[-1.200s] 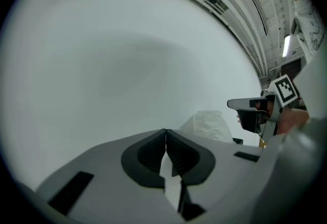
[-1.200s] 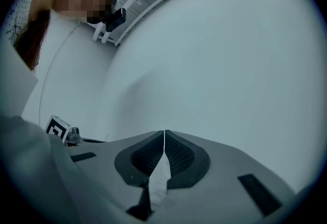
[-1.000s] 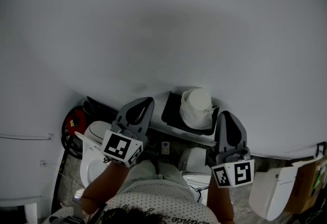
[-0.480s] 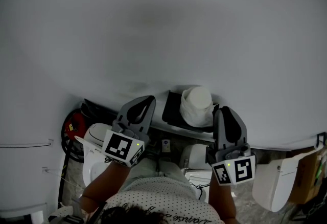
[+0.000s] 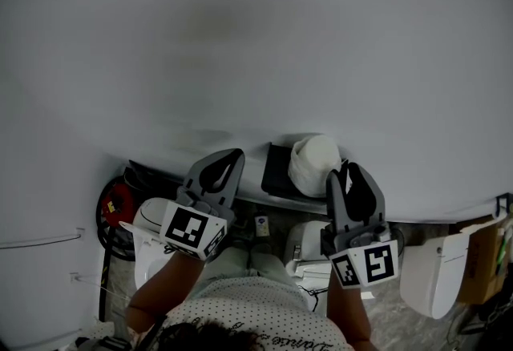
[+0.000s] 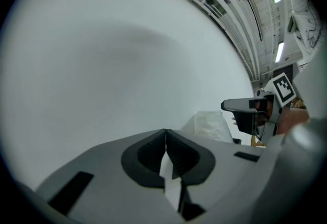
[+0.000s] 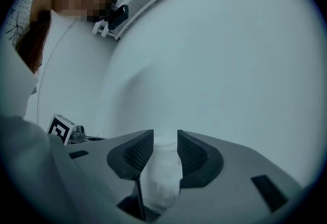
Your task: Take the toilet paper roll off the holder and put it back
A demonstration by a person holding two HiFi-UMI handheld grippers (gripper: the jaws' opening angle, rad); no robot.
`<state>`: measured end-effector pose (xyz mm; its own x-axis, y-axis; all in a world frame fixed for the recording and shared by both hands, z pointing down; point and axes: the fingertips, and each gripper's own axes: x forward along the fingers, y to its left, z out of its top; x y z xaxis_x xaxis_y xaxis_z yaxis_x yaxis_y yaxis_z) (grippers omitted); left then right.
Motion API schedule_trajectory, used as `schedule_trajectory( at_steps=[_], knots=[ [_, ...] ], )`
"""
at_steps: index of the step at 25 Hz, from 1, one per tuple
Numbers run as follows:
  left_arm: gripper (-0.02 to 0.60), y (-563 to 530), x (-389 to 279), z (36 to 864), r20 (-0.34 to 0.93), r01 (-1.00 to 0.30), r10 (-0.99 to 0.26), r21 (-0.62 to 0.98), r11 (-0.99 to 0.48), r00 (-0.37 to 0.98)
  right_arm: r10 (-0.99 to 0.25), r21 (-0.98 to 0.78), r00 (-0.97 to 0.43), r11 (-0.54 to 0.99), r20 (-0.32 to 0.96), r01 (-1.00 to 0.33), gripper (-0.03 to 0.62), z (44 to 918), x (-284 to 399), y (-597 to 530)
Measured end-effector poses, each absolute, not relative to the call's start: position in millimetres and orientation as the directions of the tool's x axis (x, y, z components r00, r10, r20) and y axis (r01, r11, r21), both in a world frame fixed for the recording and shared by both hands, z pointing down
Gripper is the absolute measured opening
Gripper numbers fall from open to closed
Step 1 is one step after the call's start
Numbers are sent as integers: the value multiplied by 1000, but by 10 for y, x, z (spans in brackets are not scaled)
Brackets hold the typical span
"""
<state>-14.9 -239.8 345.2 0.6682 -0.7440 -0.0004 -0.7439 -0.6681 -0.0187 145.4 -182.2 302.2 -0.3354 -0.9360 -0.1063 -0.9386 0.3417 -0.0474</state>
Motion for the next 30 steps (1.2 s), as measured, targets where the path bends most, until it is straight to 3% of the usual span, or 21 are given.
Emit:
schedule_trajectory(
  at_steps=[10,26,30],
  knots=[
    [5,-2319,-242,3423,-20,-750,-750,-2,-661,661,-934,-35,-343,348,-102,-937,260,2977,1326,-1741],
    [5,-2364,-329,3521,-3,-765,-765,-6,-644,644,-924,-22,-381,382,-30,-924,379,3177,1185,-2053],
    [5,-2318,-371,3516,2,-773,-773,-10,-634,634,-919,-12,-393,394,-22,-919,380,3195,1145,-2075]
  ],
)
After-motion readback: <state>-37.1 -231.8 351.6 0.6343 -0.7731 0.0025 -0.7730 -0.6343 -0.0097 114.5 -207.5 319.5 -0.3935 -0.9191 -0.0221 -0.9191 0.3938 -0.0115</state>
